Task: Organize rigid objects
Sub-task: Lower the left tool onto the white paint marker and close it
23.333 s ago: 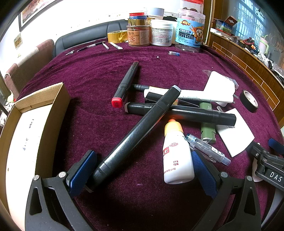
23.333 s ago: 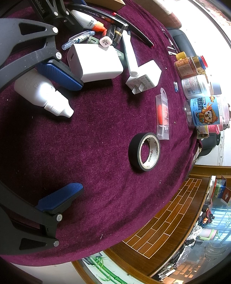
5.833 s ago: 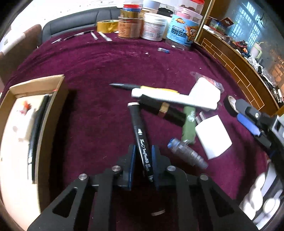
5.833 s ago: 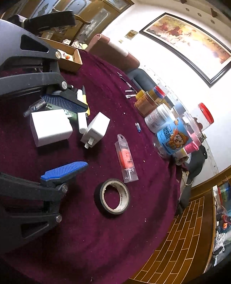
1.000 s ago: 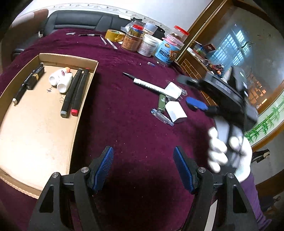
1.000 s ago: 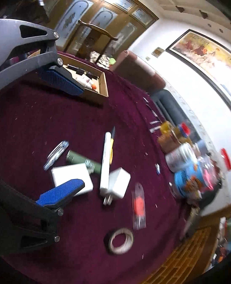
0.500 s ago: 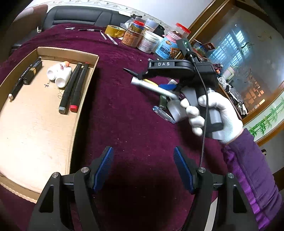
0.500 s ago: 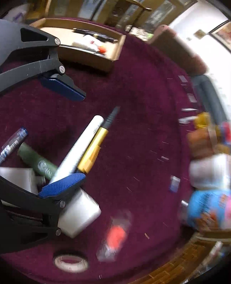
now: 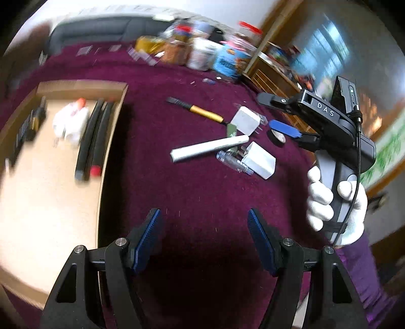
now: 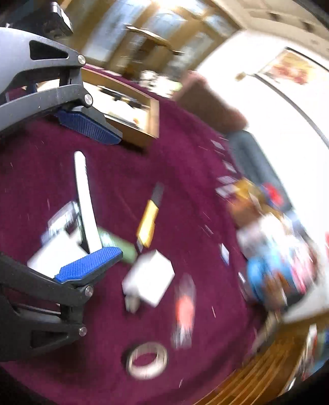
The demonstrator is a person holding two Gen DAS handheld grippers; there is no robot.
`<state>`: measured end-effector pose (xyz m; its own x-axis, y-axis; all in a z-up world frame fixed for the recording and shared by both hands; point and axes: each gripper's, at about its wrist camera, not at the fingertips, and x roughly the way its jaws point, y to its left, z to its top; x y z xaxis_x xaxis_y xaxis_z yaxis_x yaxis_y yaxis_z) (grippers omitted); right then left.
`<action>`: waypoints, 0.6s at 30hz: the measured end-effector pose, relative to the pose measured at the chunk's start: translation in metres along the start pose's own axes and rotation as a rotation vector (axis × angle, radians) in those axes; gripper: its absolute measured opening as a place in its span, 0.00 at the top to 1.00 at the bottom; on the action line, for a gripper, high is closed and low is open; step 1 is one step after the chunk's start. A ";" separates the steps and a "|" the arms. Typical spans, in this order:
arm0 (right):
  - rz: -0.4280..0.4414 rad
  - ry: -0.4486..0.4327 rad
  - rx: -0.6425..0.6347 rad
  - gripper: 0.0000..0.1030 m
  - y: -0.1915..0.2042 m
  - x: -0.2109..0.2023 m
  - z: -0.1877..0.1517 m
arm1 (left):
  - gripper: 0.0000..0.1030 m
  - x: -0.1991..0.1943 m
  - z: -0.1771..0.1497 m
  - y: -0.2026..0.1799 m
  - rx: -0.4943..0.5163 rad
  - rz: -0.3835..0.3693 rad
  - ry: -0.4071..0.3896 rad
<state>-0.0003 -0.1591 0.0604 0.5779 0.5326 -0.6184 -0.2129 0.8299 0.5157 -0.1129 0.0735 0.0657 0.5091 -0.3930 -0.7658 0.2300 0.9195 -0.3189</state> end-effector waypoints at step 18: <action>0.090 -0.019 0.319 0.18 -0.093 0.006 -0.014 | 0.90 0.128 0.081 -0.039 0.341 0.163 0.162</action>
<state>0.0113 -0.2306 0.0006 0.5829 0.5957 -0.5525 -0.0078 0.6841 0.7294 0.0099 -0.0133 0.0253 0.4308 -0.2099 -0.8777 0.4326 0.9016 -0.0032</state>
